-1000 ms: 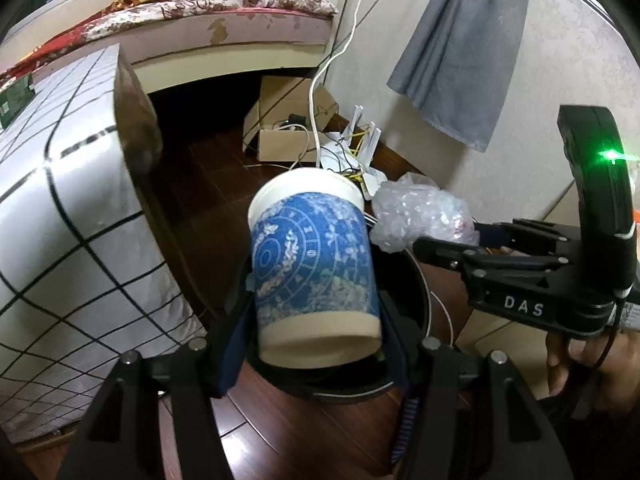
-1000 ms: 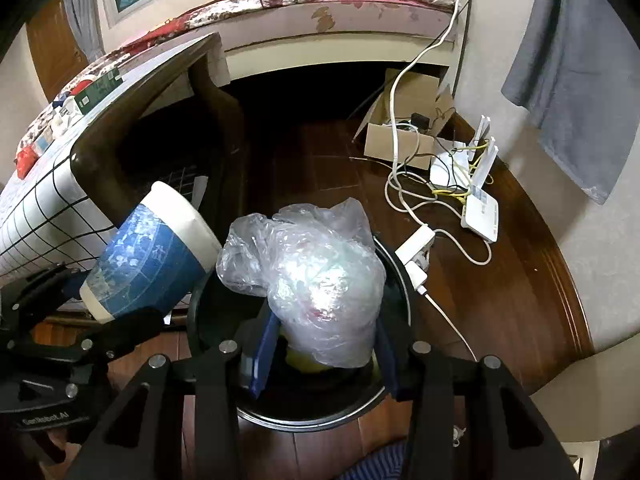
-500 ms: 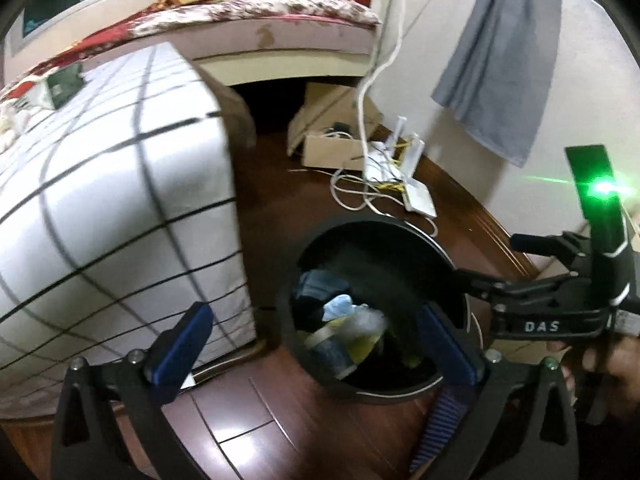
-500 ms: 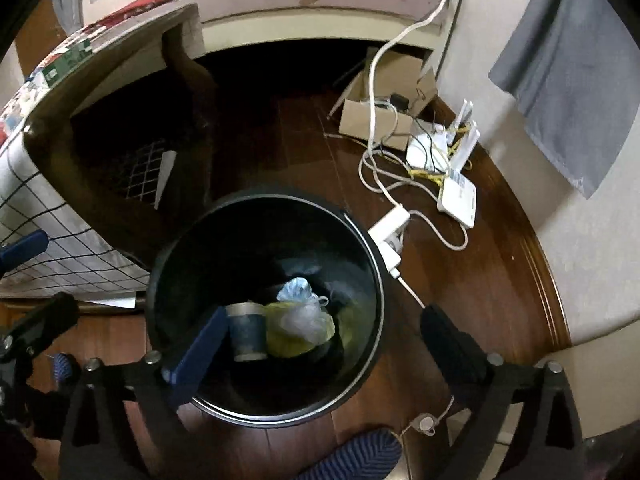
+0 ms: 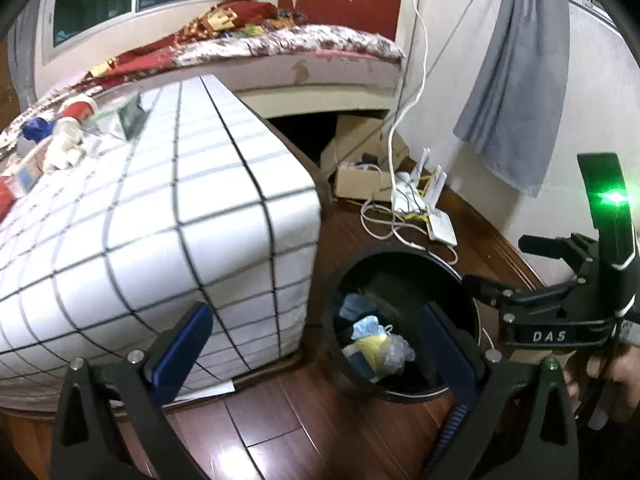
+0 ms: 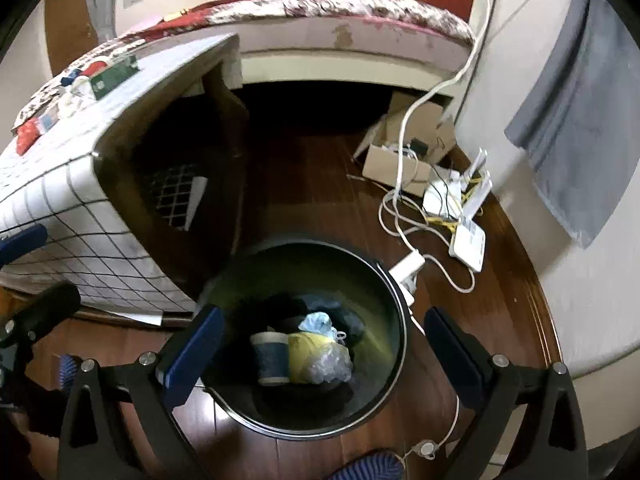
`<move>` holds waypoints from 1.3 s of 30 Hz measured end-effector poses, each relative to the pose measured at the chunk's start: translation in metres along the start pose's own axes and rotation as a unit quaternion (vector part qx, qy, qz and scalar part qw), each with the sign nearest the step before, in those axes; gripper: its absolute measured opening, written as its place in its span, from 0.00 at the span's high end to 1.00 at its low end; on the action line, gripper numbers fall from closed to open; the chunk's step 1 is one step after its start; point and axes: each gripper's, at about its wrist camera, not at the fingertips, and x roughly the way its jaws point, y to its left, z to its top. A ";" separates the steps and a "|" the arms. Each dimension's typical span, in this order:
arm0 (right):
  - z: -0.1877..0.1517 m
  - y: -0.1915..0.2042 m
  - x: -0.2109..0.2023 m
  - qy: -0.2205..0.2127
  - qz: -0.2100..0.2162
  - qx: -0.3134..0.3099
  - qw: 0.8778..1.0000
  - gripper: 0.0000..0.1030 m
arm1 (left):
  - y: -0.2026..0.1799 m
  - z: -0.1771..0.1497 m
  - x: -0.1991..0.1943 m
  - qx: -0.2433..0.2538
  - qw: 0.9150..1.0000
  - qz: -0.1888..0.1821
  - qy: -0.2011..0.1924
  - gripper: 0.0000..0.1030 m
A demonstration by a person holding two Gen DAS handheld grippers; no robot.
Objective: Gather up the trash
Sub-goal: 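Move both tools back toward the table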
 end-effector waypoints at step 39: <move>0.115 0.195 -0.043 -0.113 0.119 -0.087 0.983 0.01 | 0.233 0.015 -0.093 -0.171 0.959 0.201 -0.106 0.01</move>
